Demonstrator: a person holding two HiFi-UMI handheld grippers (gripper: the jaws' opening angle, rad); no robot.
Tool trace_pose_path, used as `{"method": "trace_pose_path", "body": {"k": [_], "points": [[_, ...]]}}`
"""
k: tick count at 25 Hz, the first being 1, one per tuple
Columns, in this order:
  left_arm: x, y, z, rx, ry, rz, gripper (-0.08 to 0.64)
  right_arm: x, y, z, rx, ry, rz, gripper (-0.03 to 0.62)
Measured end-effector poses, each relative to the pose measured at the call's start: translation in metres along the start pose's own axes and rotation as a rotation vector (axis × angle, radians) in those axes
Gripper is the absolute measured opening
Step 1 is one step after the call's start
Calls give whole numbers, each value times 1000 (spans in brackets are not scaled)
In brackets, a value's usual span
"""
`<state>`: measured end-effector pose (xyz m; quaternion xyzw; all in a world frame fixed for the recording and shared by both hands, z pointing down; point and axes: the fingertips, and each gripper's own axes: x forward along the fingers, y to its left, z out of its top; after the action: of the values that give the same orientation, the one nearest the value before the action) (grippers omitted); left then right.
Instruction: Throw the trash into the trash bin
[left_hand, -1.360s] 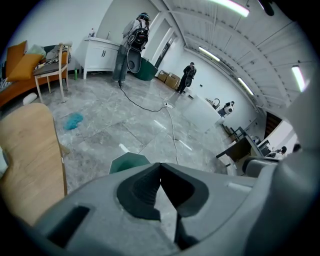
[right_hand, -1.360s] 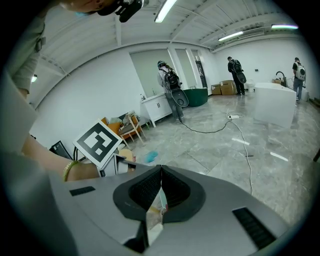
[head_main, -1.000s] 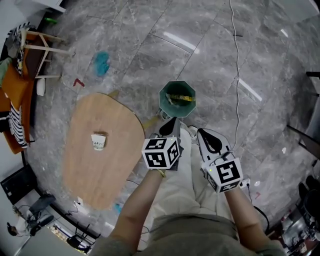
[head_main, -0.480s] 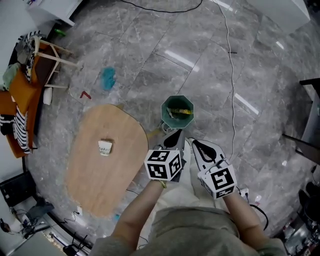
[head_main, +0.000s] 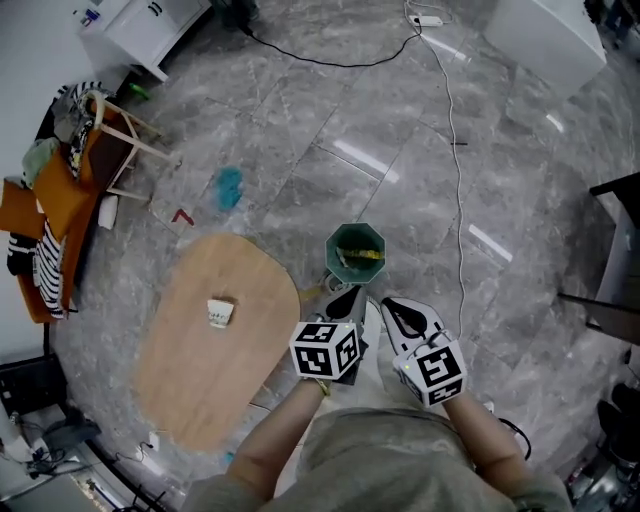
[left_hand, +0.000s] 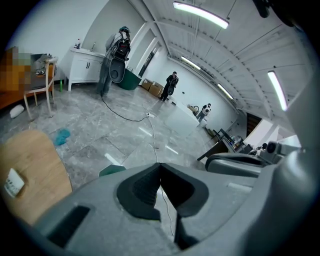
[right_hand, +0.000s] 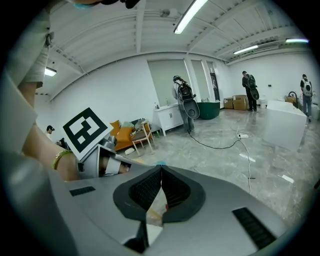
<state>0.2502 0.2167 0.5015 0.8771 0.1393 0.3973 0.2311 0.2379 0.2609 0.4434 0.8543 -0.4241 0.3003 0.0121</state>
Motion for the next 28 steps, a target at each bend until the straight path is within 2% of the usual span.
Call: {"method": "trace_pose_path", "body": {"k": [12,20,28], "points": [[-30,-34,17,28,-27,-13,9,-30,12,35,-47,-43,19,9],[-53,-45,42,54,-84,-8,11,-48,9,70,-81,-117,-5,9],[-76,-49,55,51,-149,18,11,-65,20,75,-99,-145,19,9]]}}
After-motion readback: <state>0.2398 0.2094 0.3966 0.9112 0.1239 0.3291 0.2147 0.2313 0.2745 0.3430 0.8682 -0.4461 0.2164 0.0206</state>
